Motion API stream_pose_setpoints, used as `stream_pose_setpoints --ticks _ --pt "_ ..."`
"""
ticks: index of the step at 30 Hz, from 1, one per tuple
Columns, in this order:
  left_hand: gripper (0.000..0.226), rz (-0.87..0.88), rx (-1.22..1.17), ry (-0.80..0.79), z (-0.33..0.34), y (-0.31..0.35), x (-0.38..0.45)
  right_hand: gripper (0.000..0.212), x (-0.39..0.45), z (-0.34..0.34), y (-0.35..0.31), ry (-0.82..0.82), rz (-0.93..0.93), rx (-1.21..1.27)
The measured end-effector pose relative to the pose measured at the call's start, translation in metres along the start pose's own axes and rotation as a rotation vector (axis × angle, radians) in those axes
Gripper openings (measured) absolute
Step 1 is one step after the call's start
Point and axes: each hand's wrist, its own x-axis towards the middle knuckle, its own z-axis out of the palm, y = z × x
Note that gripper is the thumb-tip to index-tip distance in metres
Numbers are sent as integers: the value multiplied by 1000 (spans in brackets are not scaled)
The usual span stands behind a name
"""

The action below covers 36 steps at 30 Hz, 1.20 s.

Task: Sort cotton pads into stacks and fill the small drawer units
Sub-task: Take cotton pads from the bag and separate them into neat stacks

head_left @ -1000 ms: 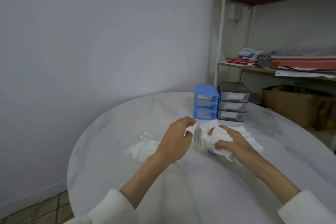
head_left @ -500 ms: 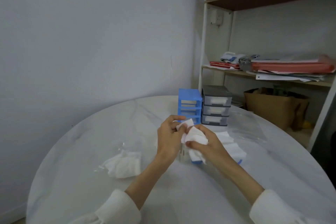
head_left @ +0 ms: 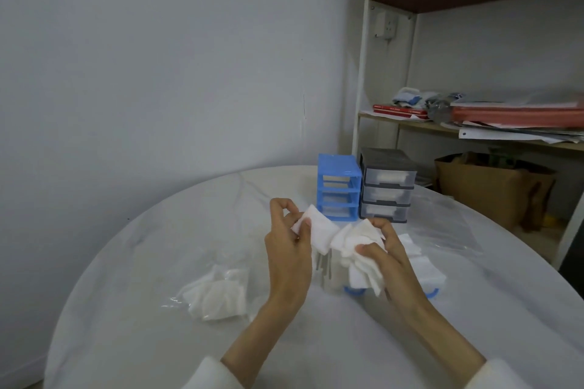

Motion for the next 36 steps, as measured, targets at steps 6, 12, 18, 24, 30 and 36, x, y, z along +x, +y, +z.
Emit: stream_pose_setpoints --ticks 6,12,18,24,30,36 --pt "32 -66 46 -136 4 -2 -8 32 -2 -3 -4 -51 24 87" --pt "30 -218 -87 -230 14 6 -18 27 -6 -2 -10 -103 -41 56" --pt "17 -218 -23 -205 11 -2 -12 15 -4 0 -11 -47 -83 -14" --pt "23 -163 3 -88 8 1 -9 22 -2 -2 -13 -3 -82 -14" --pt "19 -42 33 26 4 12 -7 13 4 -9 -7 70 -110 -132" --pt "15 14 72 74 6 10 -10 22 4 -10 -5 66 -45 -174"
